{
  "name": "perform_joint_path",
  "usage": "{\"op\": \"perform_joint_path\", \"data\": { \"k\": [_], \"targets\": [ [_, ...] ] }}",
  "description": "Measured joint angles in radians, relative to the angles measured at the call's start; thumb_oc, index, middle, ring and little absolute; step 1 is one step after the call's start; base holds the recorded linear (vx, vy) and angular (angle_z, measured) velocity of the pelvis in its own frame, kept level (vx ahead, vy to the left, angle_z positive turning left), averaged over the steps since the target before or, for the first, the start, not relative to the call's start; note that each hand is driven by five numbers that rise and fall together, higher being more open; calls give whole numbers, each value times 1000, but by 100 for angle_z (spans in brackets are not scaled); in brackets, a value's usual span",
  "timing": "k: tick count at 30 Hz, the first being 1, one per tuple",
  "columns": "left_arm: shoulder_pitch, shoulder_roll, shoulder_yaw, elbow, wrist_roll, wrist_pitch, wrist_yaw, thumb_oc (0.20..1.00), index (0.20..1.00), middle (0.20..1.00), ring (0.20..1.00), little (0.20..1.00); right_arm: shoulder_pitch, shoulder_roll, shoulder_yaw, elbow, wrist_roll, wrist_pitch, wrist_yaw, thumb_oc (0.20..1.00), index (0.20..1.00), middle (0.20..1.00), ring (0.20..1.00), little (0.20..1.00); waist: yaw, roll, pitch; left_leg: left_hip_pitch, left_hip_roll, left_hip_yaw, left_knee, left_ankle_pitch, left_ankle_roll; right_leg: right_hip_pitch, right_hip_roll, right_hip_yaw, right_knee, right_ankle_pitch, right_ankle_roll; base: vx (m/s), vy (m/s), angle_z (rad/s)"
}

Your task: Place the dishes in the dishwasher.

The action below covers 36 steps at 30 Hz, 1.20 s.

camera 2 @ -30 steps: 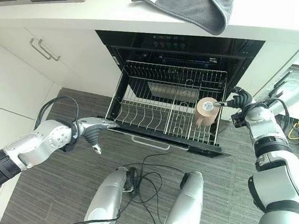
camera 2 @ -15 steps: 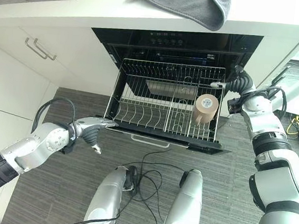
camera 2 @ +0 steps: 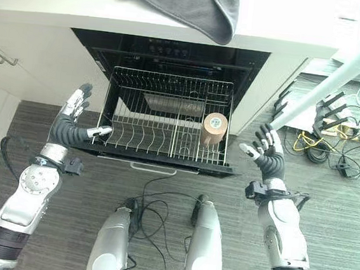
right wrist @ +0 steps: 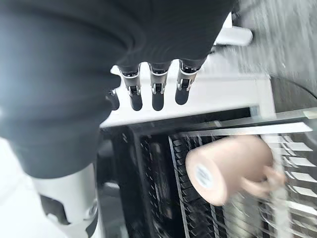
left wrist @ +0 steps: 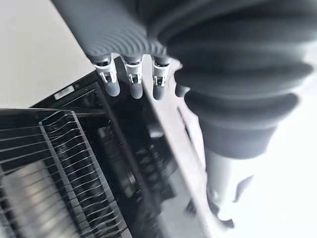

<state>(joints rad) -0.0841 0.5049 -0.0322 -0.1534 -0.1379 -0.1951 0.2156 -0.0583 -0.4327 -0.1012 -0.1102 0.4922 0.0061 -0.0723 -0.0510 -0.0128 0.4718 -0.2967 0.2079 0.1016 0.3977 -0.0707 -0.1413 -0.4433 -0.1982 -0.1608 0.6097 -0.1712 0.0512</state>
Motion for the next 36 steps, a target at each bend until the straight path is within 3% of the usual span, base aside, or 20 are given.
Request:
{"op": "perform_joint_path", "data": {
  "k": [6, 10, 11, 12, 16, 21, 23, 26, 28, 31, 36],
  "targets": [
    [17, -12, 23, -27, 43, -31, 69, 1000, 1000, 1000, 1000, 1000, 8, -3, -63, -56, 38, -42, 67, 1000, 1000, 1000, 1000, 1000, 7, -2, -61, 106, 12, 23, -173, 77, 3, 93, 34, -21, -154, 70, -10, 25, 76, -6],
    [59, -28, 80, -39, 28, -48, 78, 1000, 1000, 1000, 1000, 1000, 38, -17, -112, -73, 32, -101, 77, 1000, 1000, 1000, 1000, 1000, 14, 1, -154, 205, -15, 44, -260, 84, 4, 229, 29, -28, -303, 125, 30, 118, 233, 3],
    [59, -38, 78, -47, 4, -63, 54, 1000, 1000, 1000, 1000, 1000, 46, -16, -113, -101, 17, -128, 76, 1000, 1000, 1000, 1000, 1000, 25, -10, -211, 255, -56, 48, -279, 77, 12, 327, 2, -41, -428, 182, 66, 212, 269, 18],
    [60, -37, 78, -49, 0, -67, 41, 1000, 1000, 1000, 1000, 1000, 58, -13, -115, -117, 17, -135, 74, 1000, 1000, 1000, 1000, 1000, 30, -23, -234, 268, -72, 52, -291, 67, 19, 347, -12, -42, -455, 193, 79, 183, 213, 18],
    [85, -16, 83, -91, -21, -74, -34, 1000, 1000, 1000, 1000, 1000, 117, 59, -113, -176, 17, -172, 64, 1000, 1000, 1000, 1000, 1000, 36, -89, -301, 306, -126, 67, -330, 71, 28, 397, -53, -42, -540, 253, 101, 28, 83, 0],
    [82, -14, 100, -90, -82, -70, -74, 1000, 1000, 1000, 1000, 1000, 108, 67, -94, -176, 16, -171, 55, 1000, 1000, 1000, 1000, 1000, 35, -95, -305, 349, -136, 126, -366, 79, 45, 400, -54, -49, -584, 344, 102, -81, -10, -34],
    [71, -14, 99, -91, -82, -70, -68, 1000, 1000, 1000, 1000, 1000, 100, 67, -57, -176, -2, -171, 41, 1000, 1000, 1000, 1000, 1000, 30, -100, -310, 350, -140, 140, -371, 77, 46, 405, -57, -50, -620, 347, 105, -58, -125, -31],
    [65, -19, 99, -90, -82, -70, -56, 1000, 1000, 1000, 1000, 1000, 103, 51, -34, -174, -20, -171, 40, 1000, 1000, 1000, 1000, 1000, 24, -78, -317, 352, -124, 130, -399, 93, 16, 413, -34, -53, -661, 341, 101, -51, -246, -8],
    [68, -31, 101, -90, -125, -70, -29, 1000, 1000, 1000, 1000, 1000, 95, -28, -37, -173, -18, -170, 55, 1000, 1000, 1000, 1000, 1000, 10, -26, -350, 408, -69, 130, -486, 150, -5, 453, 27, -83, -703, 346, 83, -56, -252, 0],
    [87, -74, 115, -90, -126, -64, -22, 1000, 1000, 1000, 1000, 1000, 95, -41, -71, -173, -18, -169, 98, 1000, 1000, 1000, 1000, 1000, 10, -2, -363, 419, -40, 129, -491, 159, -1, 457, 68, -77, -703, 336, 67, -24, -162, -11],
    [78, -69, 118, -74, -125, -65, 20, 1000, 1000, 1000, 1000, 1000, 68, -69, -56, -164, 0, -167, 121, 1000, 1000, 1000, 1000, 1000, 14, 14, -372, 417, -33, 128, -491, 165, 6, 459, 75, -74, -703, 336, 60, -53, -99, -1]
  ]
}}
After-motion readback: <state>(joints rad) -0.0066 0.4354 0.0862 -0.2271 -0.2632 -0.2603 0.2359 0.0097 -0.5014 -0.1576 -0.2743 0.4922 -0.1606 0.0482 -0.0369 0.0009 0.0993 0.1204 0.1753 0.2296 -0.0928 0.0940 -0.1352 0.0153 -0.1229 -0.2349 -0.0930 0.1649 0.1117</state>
